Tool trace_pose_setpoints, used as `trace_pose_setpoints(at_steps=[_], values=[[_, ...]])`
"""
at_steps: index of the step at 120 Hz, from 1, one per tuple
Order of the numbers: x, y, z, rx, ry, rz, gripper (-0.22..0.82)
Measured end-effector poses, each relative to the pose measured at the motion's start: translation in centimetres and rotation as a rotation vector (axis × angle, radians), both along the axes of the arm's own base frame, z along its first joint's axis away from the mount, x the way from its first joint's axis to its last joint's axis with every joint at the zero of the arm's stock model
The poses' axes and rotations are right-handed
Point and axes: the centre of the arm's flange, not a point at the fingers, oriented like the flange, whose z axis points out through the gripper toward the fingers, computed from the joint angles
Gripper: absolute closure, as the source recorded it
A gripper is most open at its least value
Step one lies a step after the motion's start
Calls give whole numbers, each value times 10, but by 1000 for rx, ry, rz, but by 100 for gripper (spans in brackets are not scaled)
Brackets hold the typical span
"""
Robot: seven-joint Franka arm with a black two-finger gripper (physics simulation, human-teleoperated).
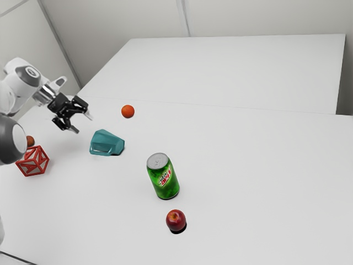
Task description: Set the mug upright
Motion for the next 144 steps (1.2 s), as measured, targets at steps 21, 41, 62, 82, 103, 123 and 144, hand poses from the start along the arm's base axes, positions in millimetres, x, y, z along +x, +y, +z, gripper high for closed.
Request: trace_pose_setpoints(at_steps=[21, 41, 62, 82, 103, 123, 144], values=[[15, 0, -24, -40, -40, -8, 0], [25, -6, -43, -72, -70, -11, 0], [18, -16, -75, -167, -57, 21, 0], [22, -31, -79, -214, -63, 14, 0], [26, -36, -75, -216, -71, 1, 40], [28, -39, -71, -211, -76, -8, 64], [31, -46, -71, -208, -74, -17, 73]])
